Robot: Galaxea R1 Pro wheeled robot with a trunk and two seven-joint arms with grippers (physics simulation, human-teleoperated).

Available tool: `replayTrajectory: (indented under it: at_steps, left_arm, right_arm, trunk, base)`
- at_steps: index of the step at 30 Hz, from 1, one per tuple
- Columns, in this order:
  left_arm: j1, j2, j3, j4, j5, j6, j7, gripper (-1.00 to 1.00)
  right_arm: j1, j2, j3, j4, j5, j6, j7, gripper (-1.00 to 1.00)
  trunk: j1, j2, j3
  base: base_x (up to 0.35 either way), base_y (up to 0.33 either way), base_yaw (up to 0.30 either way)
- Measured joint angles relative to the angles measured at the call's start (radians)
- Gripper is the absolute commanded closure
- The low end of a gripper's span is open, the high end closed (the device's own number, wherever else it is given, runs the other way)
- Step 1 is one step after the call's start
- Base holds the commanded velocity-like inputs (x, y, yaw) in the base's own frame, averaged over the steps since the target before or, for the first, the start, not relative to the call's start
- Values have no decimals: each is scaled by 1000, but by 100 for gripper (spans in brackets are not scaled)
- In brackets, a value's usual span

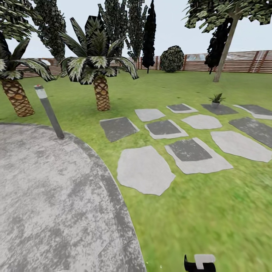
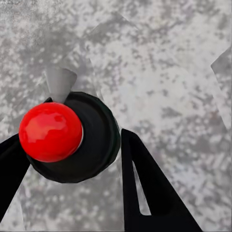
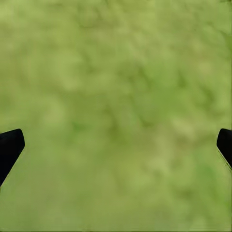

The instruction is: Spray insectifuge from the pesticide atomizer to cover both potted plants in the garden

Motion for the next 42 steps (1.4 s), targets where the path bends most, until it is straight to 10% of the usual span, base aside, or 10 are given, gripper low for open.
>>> replayTrajectory:
  at_steps: [42]
  left_arm:
    - [0, 0, 0, 1, -1, 0, 1, 100]
  right_arm:
    - [0, 0, 0, 0, 0, 0, 0, -100]
  trunk:
    - [0, 0, 4]
  base:
    - [339, 0, -119]
